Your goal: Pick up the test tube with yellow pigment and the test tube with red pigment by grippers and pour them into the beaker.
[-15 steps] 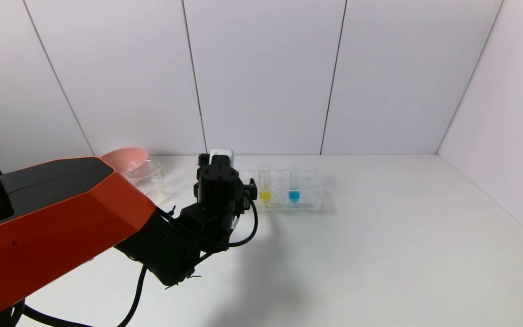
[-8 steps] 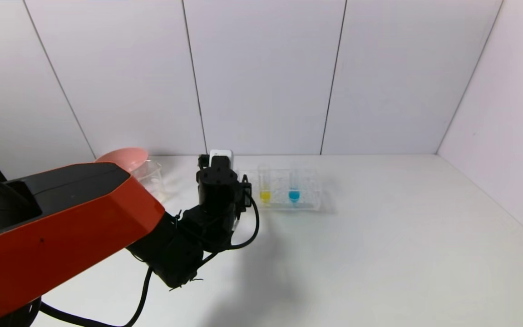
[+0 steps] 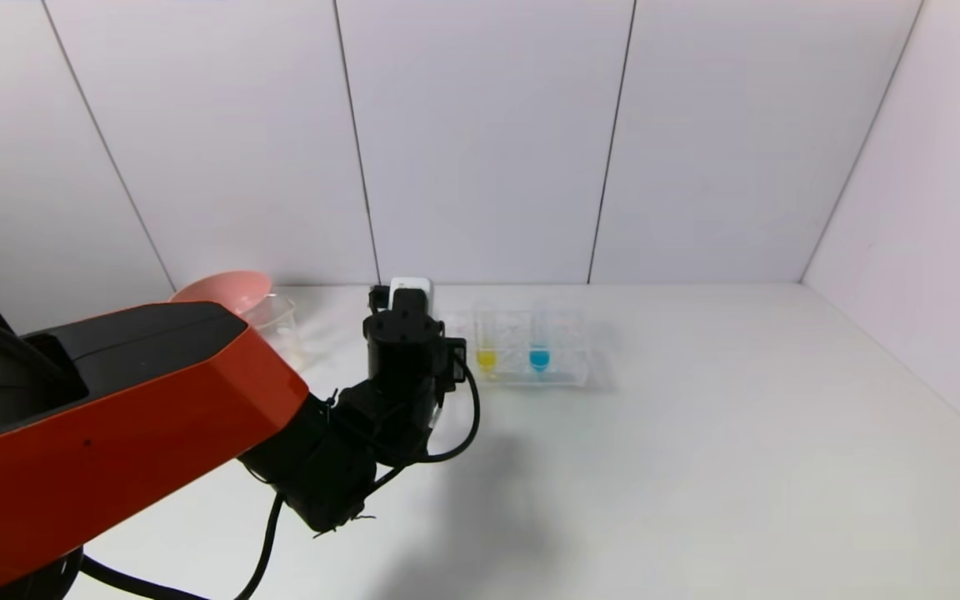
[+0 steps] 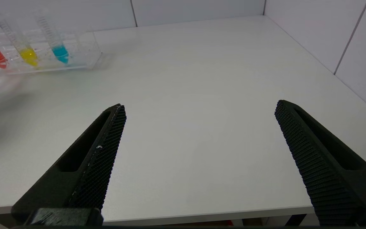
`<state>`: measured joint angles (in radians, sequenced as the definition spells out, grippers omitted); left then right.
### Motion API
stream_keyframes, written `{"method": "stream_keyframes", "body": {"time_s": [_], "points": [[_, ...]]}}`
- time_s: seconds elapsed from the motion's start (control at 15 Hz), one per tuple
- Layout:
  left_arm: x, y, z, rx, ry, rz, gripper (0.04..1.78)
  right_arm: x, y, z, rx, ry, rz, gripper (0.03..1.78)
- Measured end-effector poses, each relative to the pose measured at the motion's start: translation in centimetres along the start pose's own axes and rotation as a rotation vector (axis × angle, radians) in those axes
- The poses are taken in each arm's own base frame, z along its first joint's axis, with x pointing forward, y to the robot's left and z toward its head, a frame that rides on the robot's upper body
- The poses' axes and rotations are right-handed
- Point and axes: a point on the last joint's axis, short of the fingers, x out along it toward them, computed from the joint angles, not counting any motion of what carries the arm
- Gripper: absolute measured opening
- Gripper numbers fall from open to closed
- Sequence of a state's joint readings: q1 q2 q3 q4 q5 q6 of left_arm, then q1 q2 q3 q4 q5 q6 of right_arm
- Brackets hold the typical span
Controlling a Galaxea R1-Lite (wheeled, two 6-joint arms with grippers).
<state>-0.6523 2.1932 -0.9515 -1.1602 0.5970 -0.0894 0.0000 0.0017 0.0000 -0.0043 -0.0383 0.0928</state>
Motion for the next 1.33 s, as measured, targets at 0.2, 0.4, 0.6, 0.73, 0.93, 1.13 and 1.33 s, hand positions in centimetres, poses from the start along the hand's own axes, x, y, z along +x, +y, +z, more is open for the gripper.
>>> {"method": "stream_keyframes", "body": {"time_s": [0.2,0.4,0.6,0.73,0.93,1.13,1.33], "points": [[-0.2,0.0,1.1,0.02,-0.027,-0.004,0.42,0.0,0.0,0.0,0.0,0.0,0.0,1.71],[-0.9,0.1,2.9,0.037,-0.06,-0.016,0.42,0.0,0.0,0.0,0.0,0.0,0.0,1.71],[-1.6,0.4,4.7,0.047,-0.089,-0.02,0.42,0.0,0.0,0.0,0.0,0.0,0.0,1.71],[-2.1,0.5,5.7,0.04,-0.1,-0.026,0.42,0.0,0.0,0.0,0.0,0.0,0.0,1.71],[-3.0,1.0,6.9,0.039,-0.104,-0.052,0.42,0.0,0.0,0.0,0.0,0.0,0.0,1.71],[-4.7,2.7,8.8,0.06,-0.077,-0.123,0.42,0.0,0.0,0.0,0.0,0.0,0.0,1.71],[-6.2,7.5,10.4,0.103,0.011,-0.186,0.42,0.0,0.0,0.0,0.0,0.0,0.0,1.71]]}}
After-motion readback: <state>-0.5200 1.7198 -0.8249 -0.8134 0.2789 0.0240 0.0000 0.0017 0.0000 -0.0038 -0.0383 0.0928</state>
